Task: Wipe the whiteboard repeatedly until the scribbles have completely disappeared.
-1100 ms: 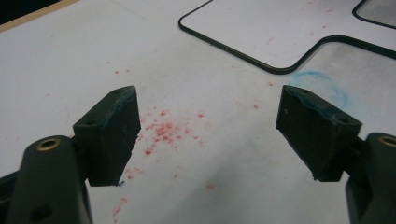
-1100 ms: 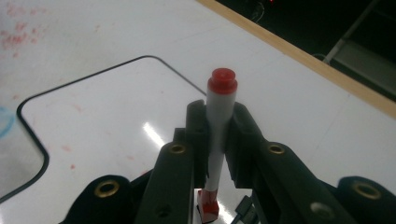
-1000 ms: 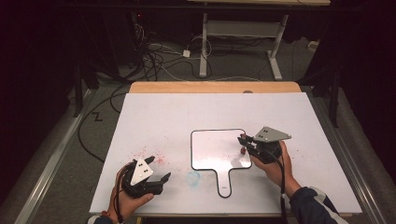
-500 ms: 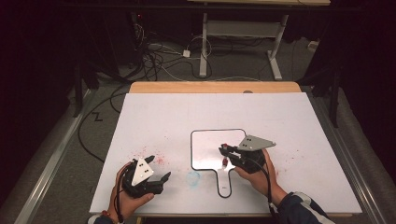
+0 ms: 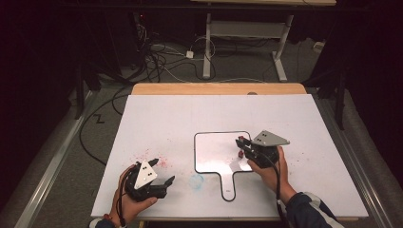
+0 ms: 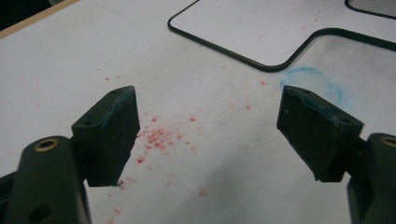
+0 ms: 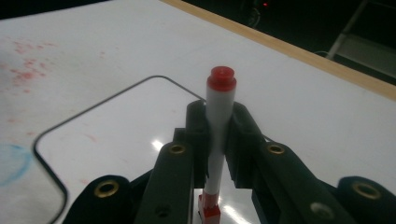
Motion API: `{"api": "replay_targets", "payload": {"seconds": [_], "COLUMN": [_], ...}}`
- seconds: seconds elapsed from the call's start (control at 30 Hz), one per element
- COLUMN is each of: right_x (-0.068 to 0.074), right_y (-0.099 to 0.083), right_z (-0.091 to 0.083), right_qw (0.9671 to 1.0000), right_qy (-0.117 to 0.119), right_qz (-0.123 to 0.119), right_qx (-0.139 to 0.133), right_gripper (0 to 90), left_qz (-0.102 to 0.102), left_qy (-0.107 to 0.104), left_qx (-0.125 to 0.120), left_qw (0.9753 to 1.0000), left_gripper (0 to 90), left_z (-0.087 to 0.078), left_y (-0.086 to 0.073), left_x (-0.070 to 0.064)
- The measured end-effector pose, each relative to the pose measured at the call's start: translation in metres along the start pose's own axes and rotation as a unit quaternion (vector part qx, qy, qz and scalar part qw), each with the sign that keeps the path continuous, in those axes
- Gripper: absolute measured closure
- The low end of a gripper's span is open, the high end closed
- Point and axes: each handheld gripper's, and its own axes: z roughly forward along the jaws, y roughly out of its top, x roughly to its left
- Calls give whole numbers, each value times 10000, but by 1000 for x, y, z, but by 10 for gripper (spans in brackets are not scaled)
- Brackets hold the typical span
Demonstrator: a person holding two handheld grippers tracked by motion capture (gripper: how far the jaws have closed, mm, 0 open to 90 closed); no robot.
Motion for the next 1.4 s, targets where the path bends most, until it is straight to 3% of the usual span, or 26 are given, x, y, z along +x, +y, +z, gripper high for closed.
{"api": "replay_targets", "payload": {"seconds": [0.07, 0.17, 0.23, 0.27, 0.3, 0.33, 0.37, 0.43, 0.47, 0.53, 0.6, 0.7, 0.8, 0.87, 0.97, 1.17, 1.27, 1.33, 1.4], "right_x": [8, 21, 24, 22, 19, 17, 14, 8, 10, 18, 29, 35, 40, 49, 57, 46, 44, 50, 58], "right_y": [3, 7, 8, 8, 8, 8, 7, 7, 8, 9, 9, 8, 7, 9, 10, 12, 10, 9, 11], "right_z": [6, 13, 13, 12, 11, 11, 10, 10, 10, 10, 10, 11, 14, 15, 16, 9, 7, 7, 6], "right_qw": [9998, 9995, 9992, 9993, 9994, 9986, 9982, 9994, 9995, 9995, 9986, 9966, 9938, 9927, 9933, 9971, 9968, 9947, 9940], "right_qy": [172, 288, 230, 219, 100, -181, -264, -184, -131, 204, 424, 819, 1107, 1201, 1125, 554, 681, 979, 1011], "right_qz": [33, -123, -324, -297, -323, -495, -524, -288, -273, -203, -288, -129, 76, 29, -242, -497, -384, -302, -405], "right_qx": [-38, -44, 2, 17, 48, 104, 119, 112, 133, 106, 101, -17, -79, -70, -69, 150, 144, 77, 141], "right_gripper": [811, 811, 811, 811, 811, 811, 811, 811, 811, 811, 811, 811, 810, 810, 810, 811, 810, 810, 810], "left_qz": [-22, 3, -14, -27, -34, -37, -49, -55, -35, -23, -13, -33, -29, -26, -39, -59, -80, -46, -47], "left_qy": [-7, -25, -28, -34, -38, -34, -38, -49, -48, -63, -67, -94, -108, -116, -103, -86, -90, -96, -110], "left_qx": [-23, 1, -13, -19, -20, -28, -30, -7, -4, 11, -4, 3, 18, 36, 54, 42, 62, 80, 98], "left_qw": [10000, 10000, 10000, 10000, 10000, 10000, 10000, 10000, 10000, 10000, 10000, 10000, 9999, 9999, 9999, 9999, 9999, 9999, 9999], "left_gripper": [202, 201, 201, 202, 201, 201, 202, 201, 202, 202, 202, 202, 201, 202, 202, 201, 201, 202, 201], "left_z": [1, 1, 1, 1, 0, 0, 0, 0, 0, 1, 0, 0, 2, 2, 2, 0, 2, 2, 3], "left_y": [1, 1, 1, 1, 1, 1, 1, 1, 1, 1, 2, 2, 1, 0, 0, 1, 0, 0, 0], "left_x": [0, -1, -1, 0, 0, 1, 1, 0, 0, -1, -1, -2, -4, -4, -3, -2, -2, -3, -3]}}
